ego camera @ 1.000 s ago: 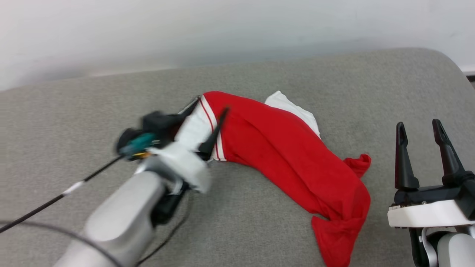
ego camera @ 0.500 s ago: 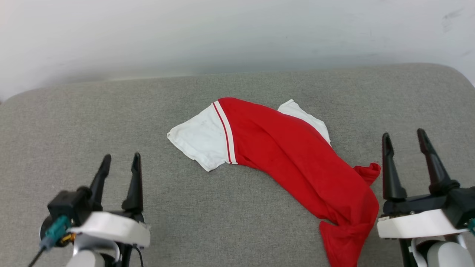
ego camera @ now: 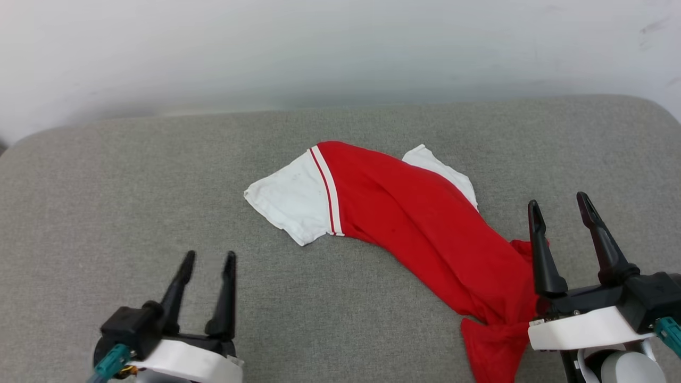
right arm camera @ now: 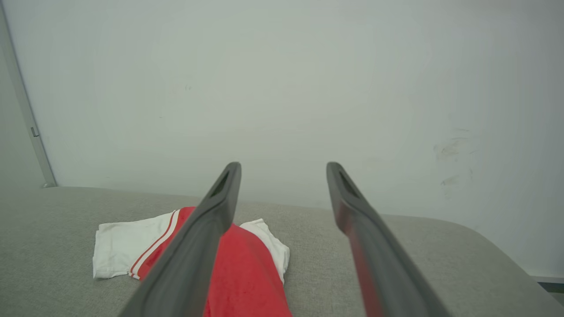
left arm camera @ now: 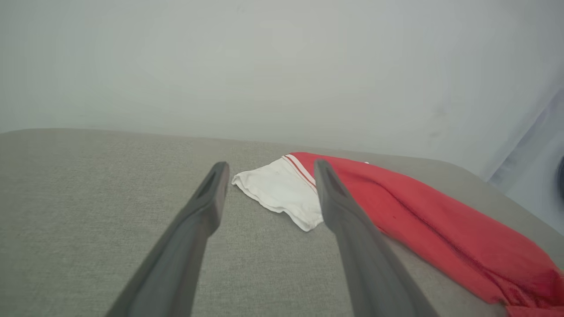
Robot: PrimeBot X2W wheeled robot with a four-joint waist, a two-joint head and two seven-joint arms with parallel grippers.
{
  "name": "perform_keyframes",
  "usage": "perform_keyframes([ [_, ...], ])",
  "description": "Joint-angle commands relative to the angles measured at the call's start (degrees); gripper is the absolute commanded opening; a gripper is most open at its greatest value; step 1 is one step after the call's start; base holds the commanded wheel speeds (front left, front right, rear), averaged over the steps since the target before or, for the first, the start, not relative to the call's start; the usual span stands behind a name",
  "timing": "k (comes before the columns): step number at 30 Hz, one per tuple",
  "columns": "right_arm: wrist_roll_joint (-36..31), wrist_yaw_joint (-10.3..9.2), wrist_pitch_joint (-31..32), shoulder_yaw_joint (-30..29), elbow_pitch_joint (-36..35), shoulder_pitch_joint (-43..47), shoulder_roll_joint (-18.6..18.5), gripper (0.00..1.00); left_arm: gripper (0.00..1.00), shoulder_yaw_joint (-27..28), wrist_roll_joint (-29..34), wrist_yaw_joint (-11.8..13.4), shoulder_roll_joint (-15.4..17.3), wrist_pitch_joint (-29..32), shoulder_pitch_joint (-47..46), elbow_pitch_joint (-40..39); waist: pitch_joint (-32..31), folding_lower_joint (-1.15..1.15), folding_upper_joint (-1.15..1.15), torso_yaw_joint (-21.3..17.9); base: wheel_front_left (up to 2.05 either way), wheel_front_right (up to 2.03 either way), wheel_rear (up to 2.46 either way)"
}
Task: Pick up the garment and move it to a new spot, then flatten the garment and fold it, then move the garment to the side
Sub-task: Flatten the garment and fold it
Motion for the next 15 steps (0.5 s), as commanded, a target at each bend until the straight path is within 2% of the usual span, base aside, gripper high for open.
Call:
perform_keyframes([
  [1,0.2,-0.04,-0.1,0.1,-0.4,-0.2,0.1,1.0,1.0,-0.6,-0.1,-1.0,0.0,-0.1,-0.4,0.4,0.6,0.01,0.0,-0.3,0.0,0.0,0.0],
  [4,-0.1,-0.04,-0.1,0.0,-0.8,-0.7,0.1,1.0,1.0,-3.1,0.0,-2.7,2.2,3.0,-3.5,0.2,2.4,0.01,0.0,-0.7,0.0,0.0,0.0],
  [7,-0.4,-0.05,-0.1,-0.4,-1.3,-1.5,0.1,1.0,1.0,-5.4,0.4,-3.5,4.5,9.3,-7.9,-0.8,4.7,0.01,0.0,-1.1,0.0,0.0,0.0],
  [11,0.0,-0.04,-0.1,-0.7,-1.7,-2.2,0.1,1.0,1.0,-7.2,-1.7,-4.0,7.5,21.0,-15.8,-2.3,7.8,0.01,0.0,-2.0,0.0,0.0,0.0],
  [12,0.2,-0.04,-0.1,-0.6,-1.9,-2.9,0.1,1.0,1.0,-7.9,-3.2,-4.2,9.3,27.7,-20.0,-2.7,9.4,0.01,0.0,-2.4,0.0,0.0,0.0],
  [13,0.2,-0.04,-0.1,-0.6,-1.9,-2.9,0.1,1.0,1.0,-7.9,-3.2,-4.2,9.3,27.7,-20.0,-2.7,9.4,0.01,0.0,-2.4,0.0,0.0,0.0],
  [15,0.2,-0.04,-0.1,-0.4,-2.1,-3.2,0.1,1.0,1.0,-9.3,-4.7,-4.3,11.3,35.3,-24.0,-2.5,10.9,0.01,0.0,-2.8,0.0,0.0,0.0],
])
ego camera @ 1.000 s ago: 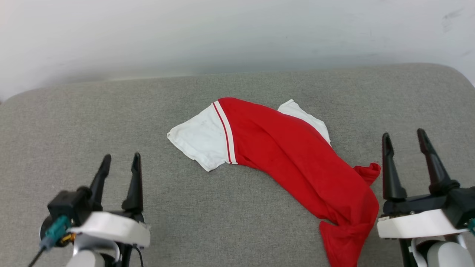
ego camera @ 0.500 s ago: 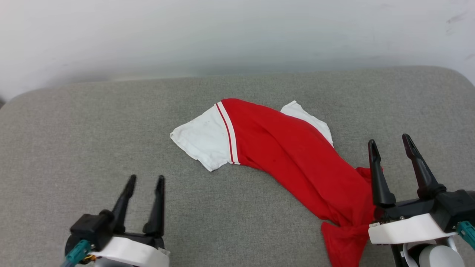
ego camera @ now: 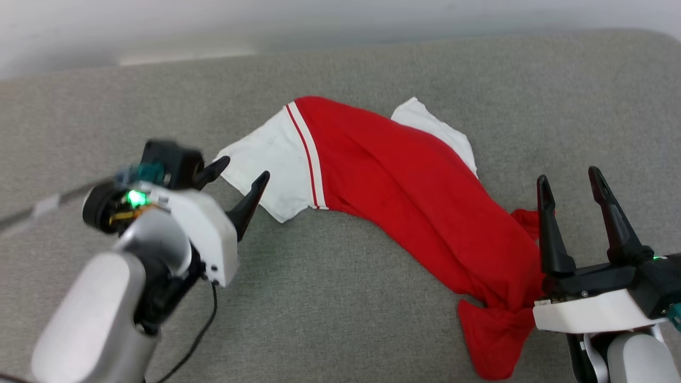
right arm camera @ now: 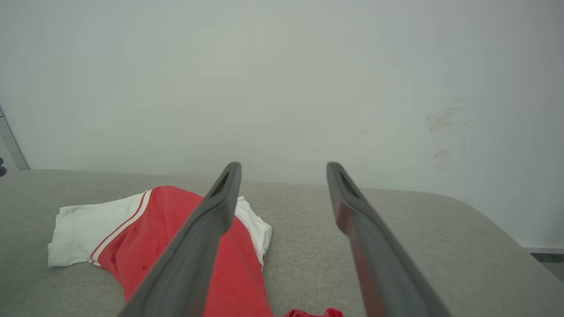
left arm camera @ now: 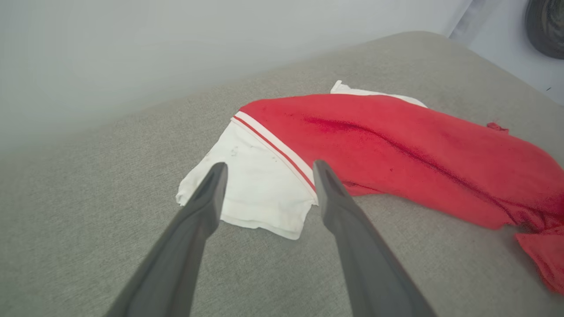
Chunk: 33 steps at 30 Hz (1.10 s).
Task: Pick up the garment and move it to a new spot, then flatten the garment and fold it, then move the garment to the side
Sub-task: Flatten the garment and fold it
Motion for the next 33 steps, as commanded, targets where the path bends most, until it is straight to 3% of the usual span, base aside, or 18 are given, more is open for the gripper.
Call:
perform_keyframes([
  [1,0.2,-0.04,-0.1,0.1,-0.2,-0.5,0.1,1.0,1.0,-0.4,-0.5,-0.1,0.0,0.9,-0.7,0.2,1.7,0.0,0.0,-0.7,0.0,0.0,0.0],
  [4,-0.2,-0.04,-0.1,0.3,-0.4,-1.4,0.1,1.0,1.0,-2.2,-4.0,-0.3,2.3,11.5,-7.5,2.0,3.8,0.0,0.0,-1.3,0.0,0.0,0.0],
  [10,0.3,-0.04,-0.1,0.5,-0.7,-3.4,0.1,1.0,1.0,-3.8,-11.9,-0.3,2.1,26.6,-18.0,7.9,7.7,0.0,0.0,-3.0,0.0,0.0,0.0],
  [15,0.9,-0.04,-0.1,0.5,-0.5,-4.3,0.1,1.0,1.0,-6.0,-14.1,0.5,2.4,35.4,-20.9,12.3,10.1,0.0,0.0,-4.2,0.0,0.0,0.0],
  [20,1.4,-0.04,-0.1,0.4,-0.2,-4.5,0.1,1.0,1.0,-8.3,-14.0,0.2,3.0,37.8,-20.0,14.3,10.8,0.0,0.0,-4.6,0.0,0.0,0.0],
  [21,1.5,-0.04,-0.1,0.4,-0.1,-4.6,0.1,1.0,0.62,-8.4,-14.1,0.4,2.9,37.8,-19.5,14.8,10.7,0.0,0.0,-4.6,0.0,0.0,0.0],
  [22,1.4,-0.04,-0.1,0.4,-0.1,-4.6,0.1,1.0,0.0,-8.4,-14.2,0.6,2.9,37.7,-19.0,15.3,10.6,0.0,0.0,-4.6,0.0,0.0,0.0],
  [26,0.9,-0.04,-0.1,-0.1,0.6,-4.6,0.1,1.0,0.0,-9.5,-13.4,0.1,3.9,35.3,-17.0,15.2,8.9,0.0,0.0,-3.5,0.0,0.0,0.0],
  [33,0.1,-0.04,-0.1,-1.0,2.3,-2.9,0.1,1.0,0.0,-6.3,-15.0,0.1,6.6,29.2,-12.0,12.7,4.7,0.0,0.0,-0.8,0.0,0.0,0.0],
])
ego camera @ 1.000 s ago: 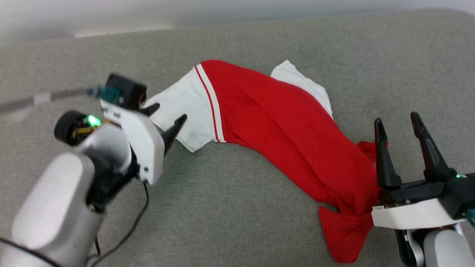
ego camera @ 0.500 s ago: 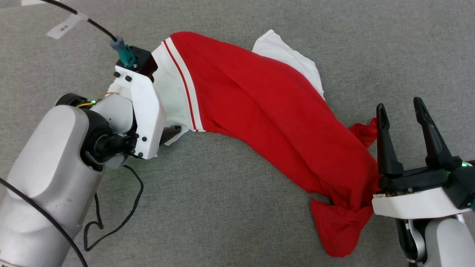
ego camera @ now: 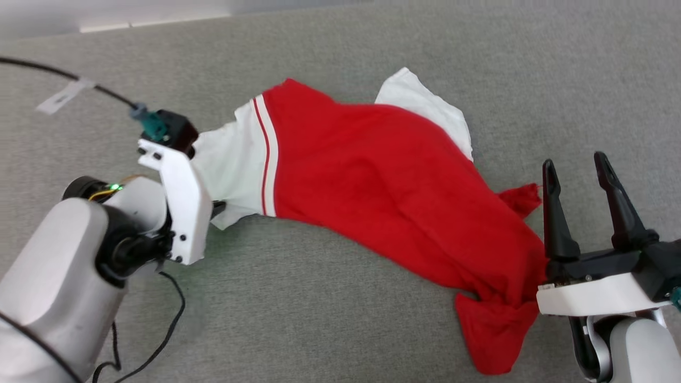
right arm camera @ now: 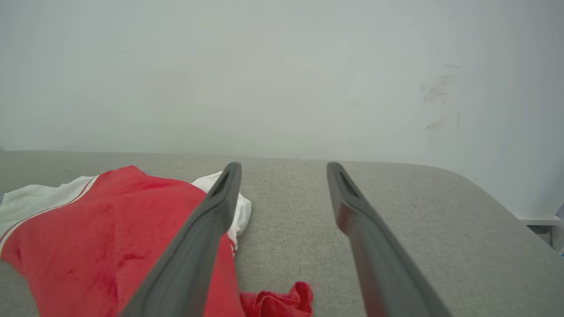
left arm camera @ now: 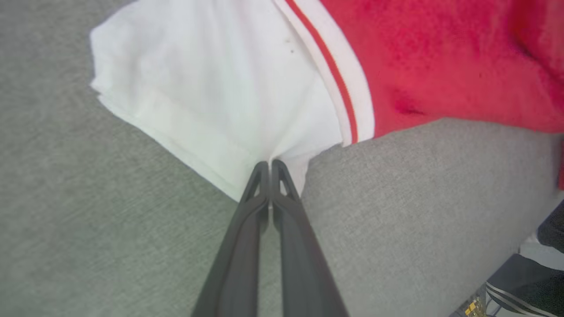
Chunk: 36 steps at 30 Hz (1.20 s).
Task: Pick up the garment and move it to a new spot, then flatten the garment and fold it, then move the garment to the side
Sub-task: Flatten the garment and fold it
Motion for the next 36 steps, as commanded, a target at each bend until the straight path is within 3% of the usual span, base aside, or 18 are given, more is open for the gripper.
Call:
perform_keyframes([
  [1,-0.3,-0.04,-0.1,-0.2,0.3,0.5,0.1,1.0,0.0,0.5,-0.3,0.0,0.5,-0.6,1.5,-0.5,-1.7,0.0,0.0,1.4,0.0,0.0,0.0],
  [12,-0.8,-0.04,-0.1,-1.5,3.3,3.2,0.1,1.0,0.0,4.0,-2.5,1.2,5.2,-8.3,18.7,-11.0,-8.5,0.0,0.0,5.5,0.0,0.0,0.0],
  [21,-1.5,-0.04,-0.1,-1.4,5.4,4.2,0.1,1.0,0.0,-1.0,-0.1,1.2,0.9,-14.7,29.4,-13.0,-10.7,0.0,0.0,6.7,0.0,0.0,0.0],
  [22,-1.7,-0.04,-0.1,-1.3,5.6,4.3,0.1,1.0,0.8,-1.6,0.8,1.1,0.4,-15.9,29.6,-12.5,-10.9,0.0,0.0,6.8,0.0,0.0,0.0],
  [23,-1.8,-0.04,-0.1,-1.2,5.7,4.3,0.1,1.0,1.0,-1.8,1.4,1.0,-0.1,-17.3,29.7,-11.8,-11.1,0.0,0.0,6.8,0.0,0.0,0.0],
  [27,-2.1,-0.04,-0.1,-1.1,6.1,4.6,0.1,1.0,1.0,-0.4,3.0,0.7,-2.5,-26.2,28.7,-10.1,-11.9,0.0,0.0,7.0,0.0,0.0,0.0],
  [31,-1.6,-0.04,-0.1,-1.5,5.6,4.8,0.1,1.0,1.0,3.6,5.9,0.5,-4.7,-40.3,27.5,-10.4,-12.8,0.0,0.0,7.0,0.0,0.0,0.0],
  [36,-0.5,-0.04,-0.1,-1.3,4.9,4.9,0.1,1.0,1.0,8.5,11.0,3.0,-7.4,-59.2,28.5,-11.1,-13.3,0.0,0.0,6.9,0.0,0.0,0.0],
])
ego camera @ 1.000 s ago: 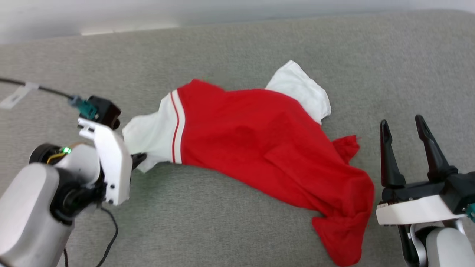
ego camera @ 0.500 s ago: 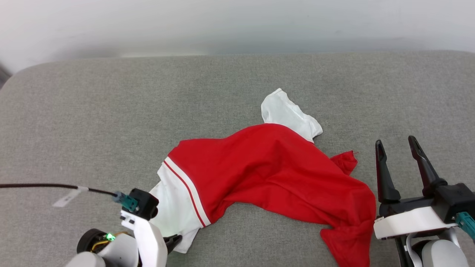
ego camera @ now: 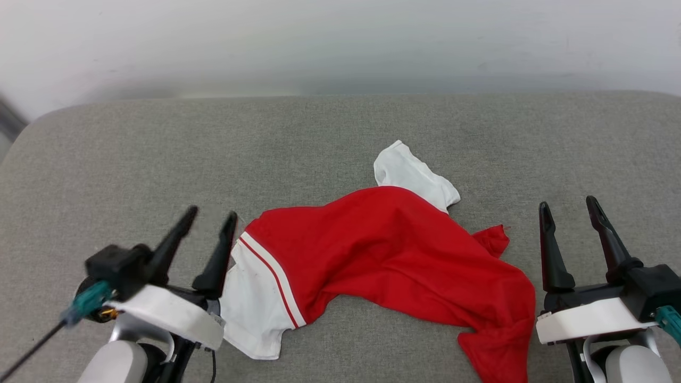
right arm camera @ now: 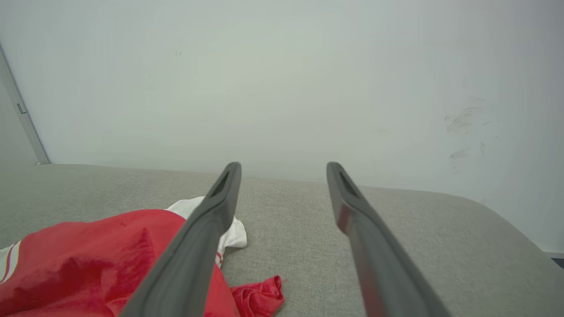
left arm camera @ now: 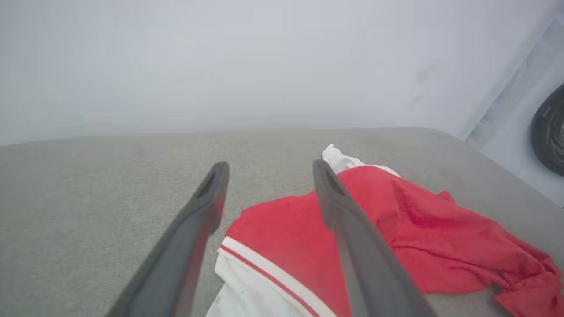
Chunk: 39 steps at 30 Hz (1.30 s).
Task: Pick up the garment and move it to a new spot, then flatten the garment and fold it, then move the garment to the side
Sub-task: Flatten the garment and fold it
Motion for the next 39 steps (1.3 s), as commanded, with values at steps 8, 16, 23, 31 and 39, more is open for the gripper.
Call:
perform_keyframes([
  [8,-0.3,-0.05,0.2,1.3,-0.6,-0.3,0.0,1.0,1.0,7.2,8.7,4.6,-6.4,-11.9,3.5,-3.8,1.2,0.0,0.0,1.0,0.0,0.0,0.0],
  [16,4.7,-0.04,19.5,6.8,-3.5,-8.8,-7.7,1.0,1.0,12.0,18.2,1.9,-13.9,-11.8,5.4,-8.3,6.1,0.0,0.0,4.1,0.0,0.0,0.0],
  [23,17.9,-0.04,51.4,16.8,-2.4,-22.9,-20.1,1.0,1.0,11.5,21.1,-1.3,-18.0,-11.8,2.7,-6.7,11.1,0.0,0.0,7.9,0.0,0.0,0.0],
  [31,25.6,-0.04,74.9,23.0,6.0,-37.2,-23.7,1.0,1.0,8.7,21.8,-2.5,-20.2,-11.8,-0.5,-5.3,15.8,0.0,0.0,13.9,0.0,0.0,0.0],
  [39,21.5,-0.04,77.4,23.8,17.7,-40.8,-25.4,1.0,1.0,6.2,22.3,-2.8,-20.8,-11.8,-1.7,-5.4,17.4,0.0,0.0,18.6,0.0,0.0,0.0],
])
